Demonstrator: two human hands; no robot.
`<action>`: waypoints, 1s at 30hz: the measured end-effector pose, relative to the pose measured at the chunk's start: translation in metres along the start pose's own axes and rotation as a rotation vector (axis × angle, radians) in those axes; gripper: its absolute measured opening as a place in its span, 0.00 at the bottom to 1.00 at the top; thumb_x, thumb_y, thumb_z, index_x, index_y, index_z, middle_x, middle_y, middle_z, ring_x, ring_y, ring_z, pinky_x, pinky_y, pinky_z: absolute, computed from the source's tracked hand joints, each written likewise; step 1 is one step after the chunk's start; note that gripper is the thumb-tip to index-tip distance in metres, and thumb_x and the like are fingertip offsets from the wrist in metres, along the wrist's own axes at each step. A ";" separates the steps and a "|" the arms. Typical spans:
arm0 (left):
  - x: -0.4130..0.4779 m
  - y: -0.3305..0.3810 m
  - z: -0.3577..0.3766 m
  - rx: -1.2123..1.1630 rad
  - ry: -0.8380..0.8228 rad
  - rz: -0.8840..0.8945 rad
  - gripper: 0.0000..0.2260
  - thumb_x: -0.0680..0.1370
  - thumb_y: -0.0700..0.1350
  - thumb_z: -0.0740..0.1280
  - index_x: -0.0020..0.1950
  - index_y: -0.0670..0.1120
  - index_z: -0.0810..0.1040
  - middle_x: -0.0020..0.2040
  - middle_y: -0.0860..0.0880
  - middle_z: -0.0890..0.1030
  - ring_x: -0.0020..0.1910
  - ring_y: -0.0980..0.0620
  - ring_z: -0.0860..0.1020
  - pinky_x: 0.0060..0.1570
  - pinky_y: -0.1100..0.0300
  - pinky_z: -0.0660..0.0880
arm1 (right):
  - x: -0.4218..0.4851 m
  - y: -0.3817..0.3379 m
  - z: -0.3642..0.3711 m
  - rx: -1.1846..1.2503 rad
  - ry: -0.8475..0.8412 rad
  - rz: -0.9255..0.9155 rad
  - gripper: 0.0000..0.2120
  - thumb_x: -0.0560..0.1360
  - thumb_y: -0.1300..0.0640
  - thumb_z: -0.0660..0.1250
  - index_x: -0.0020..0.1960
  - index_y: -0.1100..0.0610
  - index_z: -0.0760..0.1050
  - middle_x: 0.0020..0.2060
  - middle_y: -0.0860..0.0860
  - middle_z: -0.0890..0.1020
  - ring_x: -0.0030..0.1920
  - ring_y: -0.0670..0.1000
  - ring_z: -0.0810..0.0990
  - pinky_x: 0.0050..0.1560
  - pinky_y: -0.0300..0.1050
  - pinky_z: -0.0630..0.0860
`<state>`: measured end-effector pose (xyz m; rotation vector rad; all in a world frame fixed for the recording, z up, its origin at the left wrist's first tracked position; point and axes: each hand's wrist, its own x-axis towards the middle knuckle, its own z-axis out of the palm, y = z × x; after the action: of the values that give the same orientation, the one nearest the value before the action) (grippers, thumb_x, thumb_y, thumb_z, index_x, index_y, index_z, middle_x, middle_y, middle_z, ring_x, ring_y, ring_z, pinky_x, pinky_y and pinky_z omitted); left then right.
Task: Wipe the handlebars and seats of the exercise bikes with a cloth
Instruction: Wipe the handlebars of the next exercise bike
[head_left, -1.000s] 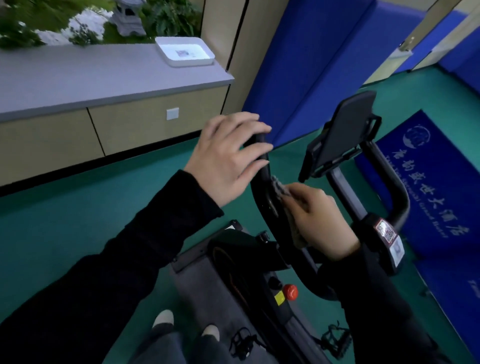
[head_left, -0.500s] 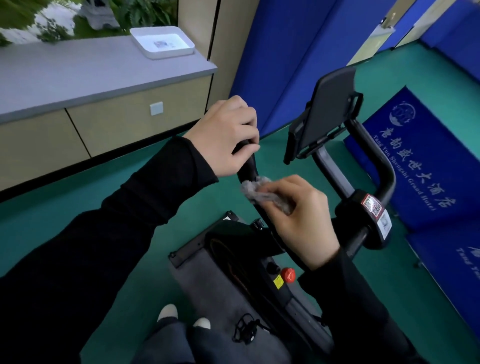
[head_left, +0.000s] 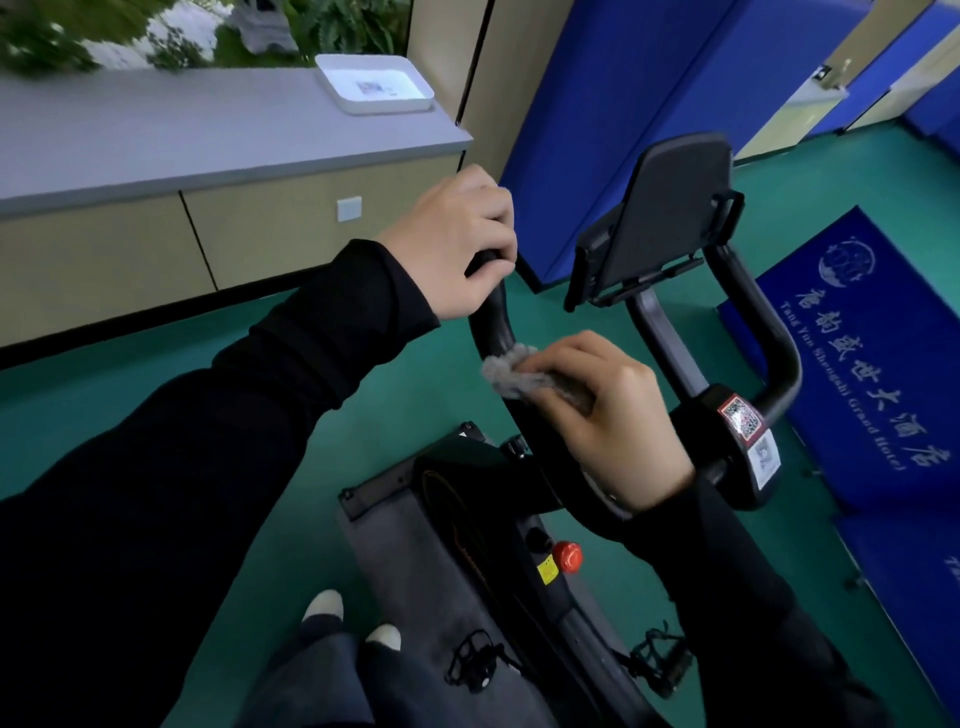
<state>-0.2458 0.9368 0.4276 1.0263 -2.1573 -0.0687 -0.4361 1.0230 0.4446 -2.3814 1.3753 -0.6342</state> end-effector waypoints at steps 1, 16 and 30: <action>0.000 0.001 0.001 0.003 0.005 -0.004 0.07 0.73 0.37 0.66 0.36 0.38 0.80 0.39 0.43 0.77 0.48 0.39 0.73 0.48 0.52 0.69 | 0.001 -0.001 0.004 0.000 0.023 0.008 0.07 0.71 0.67 0.72 0.49 0.63 0.82 0.46 0.57 0.80 0.49 0.57 0.79 0.52 0.46 0.73; -0.002 0.010 0.007 0.022 0.064 -0.079 0.07 0.72 0.36 0.66 0.35 0.37 0.80 0.39 0.43 0.78 0.49 0.38 0.72 0.50 0.58 0.65 | 0.042 0.035 0.019 0.366 -0.215 0.453 0.06 0.80 0.58 0.61 0.51 0.57 0.77 0.44 0.55 0.80 0.46 0.53 0.78 0.55 0.52 0.76; -0.006 -0.011 0.009 -0.066 0.080 0.034 0.08 0.75 0.38 0.65 0.37 0.38 0.80 0.39 0.45 0.77 0.49 0.42 0.71 0.48 0.46 0.69 | 0.035 0.040 0.008 0.877 -0.434 0.754 0.11 0.81 0.64 0.56 0.45 0.63 0.74 0.32 0.55 0.82 0.30 0.49 0.82 0.35 0.38 0.79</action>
<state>-0.2421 0.9308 0.4139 0.9384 -2.0859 -0.0814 -0.4458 0.9731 0.4267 -1.1117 1.2798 -0.3473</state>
